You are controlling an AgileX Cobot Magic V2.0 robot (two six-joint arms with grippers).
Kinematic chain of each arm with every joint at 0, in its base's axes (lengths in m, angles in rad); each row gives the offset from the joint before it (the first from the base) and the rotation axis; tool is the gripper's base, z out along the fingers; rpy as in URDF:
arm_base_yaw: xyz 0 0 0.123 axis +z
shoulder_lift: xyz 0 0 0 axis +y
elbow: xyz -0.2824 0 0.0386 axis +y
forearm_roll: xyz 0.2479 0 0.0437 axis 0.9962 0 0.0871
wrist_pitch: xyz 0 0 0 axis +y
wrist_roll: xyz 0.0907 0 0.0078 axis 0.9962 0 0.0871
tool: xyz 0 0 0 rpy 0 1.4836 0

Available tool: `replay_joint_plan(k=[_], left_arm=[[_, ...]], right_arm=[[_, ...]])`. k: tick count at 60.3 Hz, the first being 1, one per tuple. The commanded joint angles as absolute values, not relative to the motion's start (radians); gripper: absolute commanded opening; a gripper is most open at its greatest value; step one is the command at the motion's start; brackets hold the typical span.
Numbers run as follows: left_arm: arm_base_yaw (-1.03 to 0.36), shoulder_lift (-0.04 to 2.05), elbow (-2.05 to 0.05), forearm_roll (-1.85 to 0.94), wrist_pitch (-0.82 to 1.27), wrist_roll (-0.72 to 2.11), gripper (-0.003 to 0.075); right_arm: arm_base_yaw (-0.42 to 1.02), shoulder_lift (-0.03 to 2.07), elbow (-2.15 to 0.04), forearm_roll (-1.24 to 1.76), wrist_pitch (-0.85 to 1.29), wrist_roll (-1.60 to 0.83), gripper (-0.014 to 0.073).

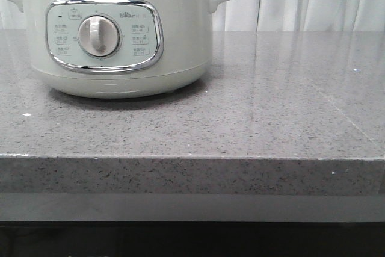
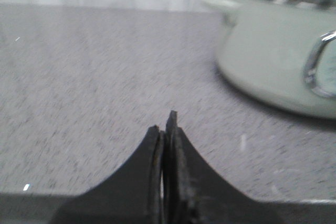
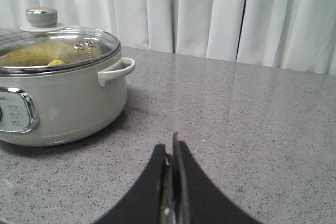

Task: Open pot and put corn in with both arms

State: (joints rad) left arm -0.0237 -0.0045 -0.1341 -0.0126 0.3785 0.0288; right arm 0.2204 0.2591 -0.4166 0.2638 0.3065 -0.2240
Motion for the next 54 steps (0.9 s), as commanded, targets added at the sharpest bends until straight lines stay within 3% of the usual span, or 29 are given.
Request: replay_joint_plan(k=[1, 17, 54], left_arm=[[0.008, -0.031, -0.115, -0.029, 0.263, 0.018, -0.0018], [0.012, -0.031, 0.009, -0.029, 0.15, 0.018, -0.0018], [0.01, -0.029, 0.008, -0.031, 0.14, 0.018, -0.0018]], right_arm=[[0.214, 0.269, -0.442, 0.261, 0.23, -0.231, -0.0027], [0.214, 0.269, -0.442, 0.261, 0.23, -0.231, -0.0027], [0.214, 0.269, -0.442, 0.261, 0.23, -0.231, -0.0027]])
